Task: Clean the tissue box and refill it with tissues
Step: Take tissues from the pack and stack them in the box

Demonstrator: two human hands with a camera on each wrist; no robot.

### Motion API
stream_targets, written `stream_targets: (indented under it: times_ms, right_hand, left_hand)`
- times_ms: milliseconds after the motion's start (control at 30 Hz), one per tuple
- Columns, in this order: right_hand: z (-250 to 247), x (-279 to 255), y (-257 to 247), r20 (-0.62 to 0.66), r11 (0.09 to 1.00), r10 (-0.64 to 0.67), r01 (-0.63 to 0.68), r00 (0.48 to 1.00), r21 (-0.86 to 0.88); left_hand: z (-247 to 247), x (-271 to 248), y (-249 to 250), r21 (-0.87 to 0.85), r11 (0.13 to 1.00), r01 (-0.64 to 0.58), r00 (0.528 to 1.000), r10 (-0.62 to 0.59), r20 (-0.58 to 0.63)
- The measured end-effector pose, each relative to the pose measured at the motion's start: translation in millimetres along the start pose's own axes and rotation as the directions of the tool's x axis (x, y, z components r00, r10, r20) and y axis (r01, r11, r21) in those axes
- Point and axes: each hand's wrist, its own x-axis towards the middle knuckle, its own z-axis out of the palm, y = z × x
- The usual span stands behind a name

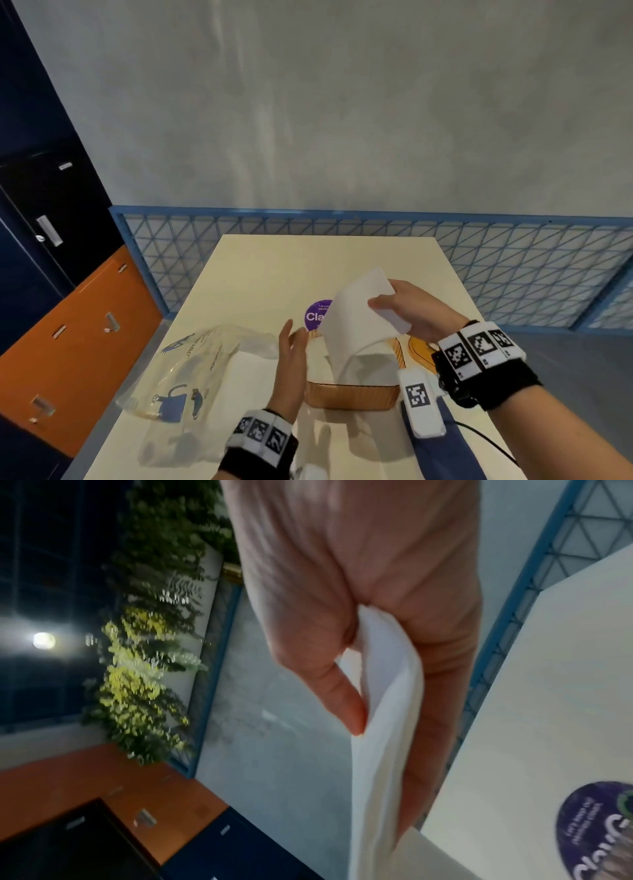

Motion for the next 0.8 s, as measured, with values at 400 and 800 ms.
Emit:
stream_targets:
  times_ms: [400,800]
  right_hand:
    - [-4.9,14.1,38.4,-0.144,0.99,0.109,-0.094,0.984,0.104]
    - [13.0,33.8,108.8,-0.404,0.755,0.005,-0.268,0.915,-0.599]
  left_hand:
    - [4.4,28.7,25.1,0.04,0.978,0.204,0.977,-0.206,0.048]
    - [24.2,43.8,-22.4,0.943,0.332,0.001,1.0,0.002,-0.002]
